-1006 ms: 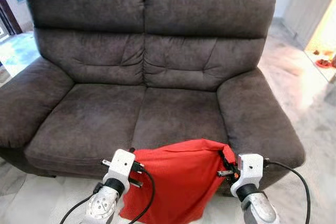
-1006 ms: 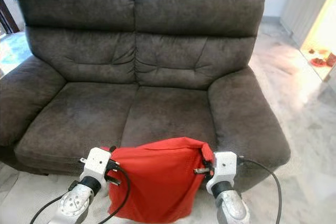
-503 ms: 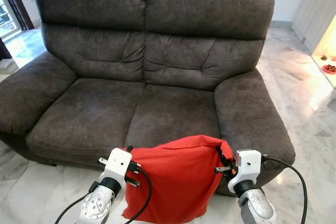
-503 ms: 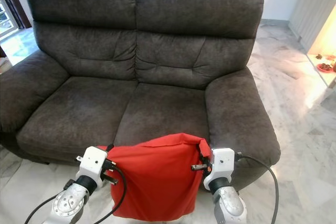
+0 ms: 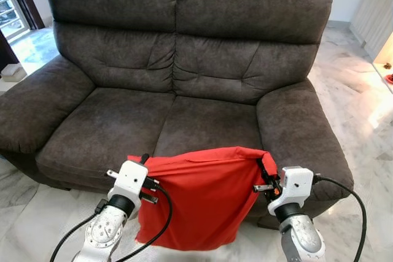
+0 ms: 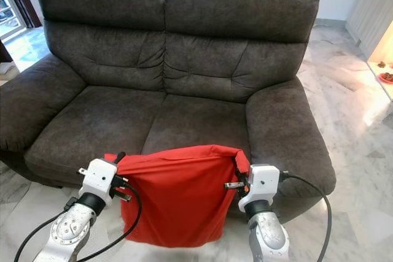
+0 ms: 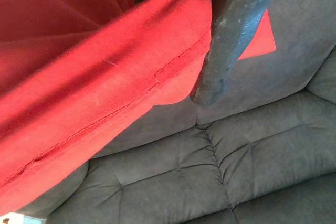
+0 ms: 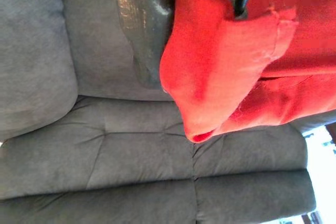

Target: Move the pillow to the sofa from floor

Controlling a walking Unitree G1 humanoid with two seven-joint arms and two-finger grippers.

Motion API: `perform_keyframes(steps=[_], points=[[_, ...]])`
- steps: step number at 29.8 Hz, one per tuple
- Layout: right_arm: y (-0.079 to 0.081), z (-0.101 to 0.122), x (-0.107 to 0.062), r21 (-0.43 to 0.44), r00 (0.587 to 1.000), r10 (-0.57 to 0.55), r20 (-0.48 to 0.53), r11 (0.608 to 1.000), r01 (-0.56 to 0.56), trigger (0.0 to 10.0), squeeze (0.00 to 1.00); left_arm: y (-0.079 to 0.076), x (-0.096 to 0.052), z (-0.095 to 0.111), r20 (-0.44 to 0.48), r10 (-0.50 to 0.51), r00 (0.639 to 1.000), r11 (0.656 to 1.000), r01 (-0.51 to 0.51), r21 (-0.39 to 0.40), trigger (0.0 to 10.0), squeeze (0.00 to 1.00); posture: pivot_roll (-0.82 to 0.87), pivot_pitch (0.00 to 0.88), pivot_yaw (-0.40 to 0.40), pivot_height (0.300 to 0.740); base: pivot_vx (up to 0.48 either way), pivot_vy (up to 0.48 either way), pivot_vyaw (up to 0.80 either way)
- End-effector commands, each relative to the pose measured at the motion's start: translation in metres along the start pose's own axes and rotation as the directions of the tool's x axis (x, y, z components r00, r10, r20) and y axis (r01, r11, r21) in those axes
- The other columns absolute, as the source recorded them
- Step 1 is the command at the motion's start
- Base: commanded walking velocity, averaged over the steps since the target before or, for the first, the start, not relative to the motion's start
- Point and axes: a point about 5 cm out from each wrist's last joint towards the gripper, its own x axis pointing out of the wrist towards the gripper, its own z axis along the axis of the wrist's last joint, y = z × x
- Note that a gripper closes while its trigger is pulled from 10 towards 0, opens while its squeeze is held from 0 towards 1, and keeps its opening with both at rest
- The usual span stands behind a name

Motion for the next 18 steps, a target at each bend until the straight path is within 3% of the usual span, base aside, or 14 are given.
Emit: perform_keyframes(steps=[1, 9, 18], points=[[-0.018, 0.024, -0.002, 0.01, 0.988, -0.108, 0.108, 0.994, 0.107, 10.0, 0.0, 0.012, 0.004, 0.02, 0.081, 0.052, 0.995, 0.999, -0.053, 0.01, 10.0, 0.0, -0.01, 0.066, 0.014, 0.74, 0.0, 0.0, 0.0], [-0.014, 0.028, -0.007, 0.023, 0.985, -0.118, 0.124, 0.993, 0.116, 10.0, 0.0, 0.011, 0.011, 0.039, 0.148, 0.049, 0.988, 0.998, -0.053, 0.024, 10.0, 0.0, 0.0, 0.06, 0.018, 0.74, 0.0, 0.0, 0.0], [-0.011, 0.013, -0.015, 0.044, 0.987, -0.146, 0.063, 0.989, 0.143, 10.0, 0.0, 0.016, 0.016, 0.048, 0.168, 0.058, 0.984, 0.998, -0.063, 0.029, 10.0, 0.0, 0.02, 0.05, 0.042, 0.74, 0.0, 0.0, 0.0]])
